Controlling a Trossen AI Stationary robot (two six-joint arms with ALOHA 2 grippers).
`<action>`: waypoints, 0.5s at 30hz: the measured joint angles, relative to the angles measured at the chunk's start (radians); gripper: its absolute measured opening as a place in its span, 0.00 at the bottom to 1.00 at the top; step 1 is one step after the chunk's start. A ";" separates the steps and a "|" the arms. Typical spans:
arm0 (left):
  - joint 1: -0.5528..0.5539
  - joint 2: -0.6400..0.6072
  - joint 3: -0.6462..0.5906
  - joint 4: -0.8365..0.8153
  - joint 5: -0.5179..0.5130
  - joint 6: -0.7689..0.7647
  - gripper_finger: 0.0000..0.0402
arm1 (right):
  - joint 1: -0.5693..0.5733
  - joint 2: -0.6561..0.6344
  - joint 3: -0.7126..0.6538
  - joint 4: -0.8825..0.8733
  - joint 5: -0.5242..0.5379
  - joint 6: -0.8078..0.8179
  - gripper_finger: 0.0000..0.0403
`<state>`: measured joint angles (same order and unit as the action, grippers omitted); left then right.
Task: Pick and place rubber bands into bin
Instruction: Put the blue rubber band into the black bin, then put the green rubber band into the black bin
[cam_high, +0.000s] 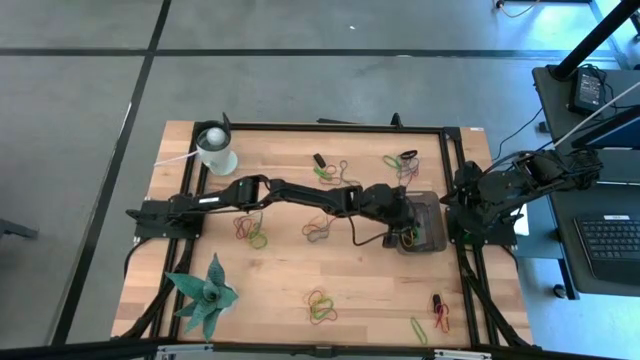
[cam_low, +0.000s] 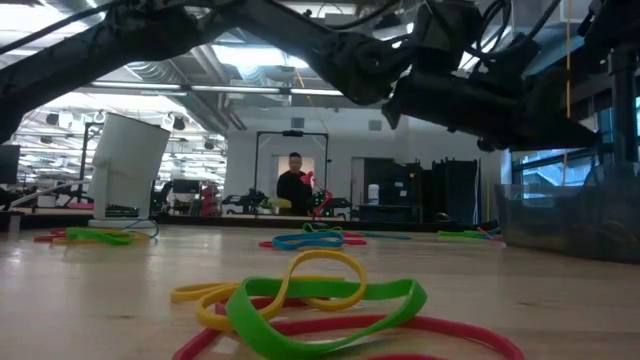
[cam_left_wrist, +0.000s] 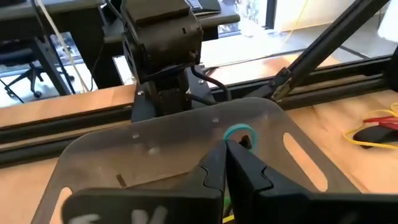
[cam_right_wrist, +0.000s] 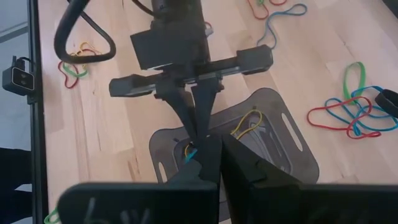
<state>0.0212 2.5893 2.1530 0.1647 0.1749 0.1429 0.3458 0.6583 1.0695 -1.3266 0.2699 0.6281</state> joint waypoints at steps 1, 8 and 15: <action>0.000 0.000 0.001 -0.014 0.000 0.001 0.02 | 0.000 0.000 0.000 0.000 0.000 0.000 0.03; 0.000 0.000 0.001 -0.142 -0.029 -0.025 0.13 | 0.000 0.000 0.000 0.000 0.000 0.000 0.03; 0.001 0.000 0.000 -0.159 -0.050 -0.095 0.27 | 0.000 0.000 0.000 0.000 0.000 0.000 0.03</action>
<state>0.0223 2.5889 2.1532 0.0055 0.1249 0.0475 0.3458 0.6582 1.0695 -1.3262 0.2699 0.6281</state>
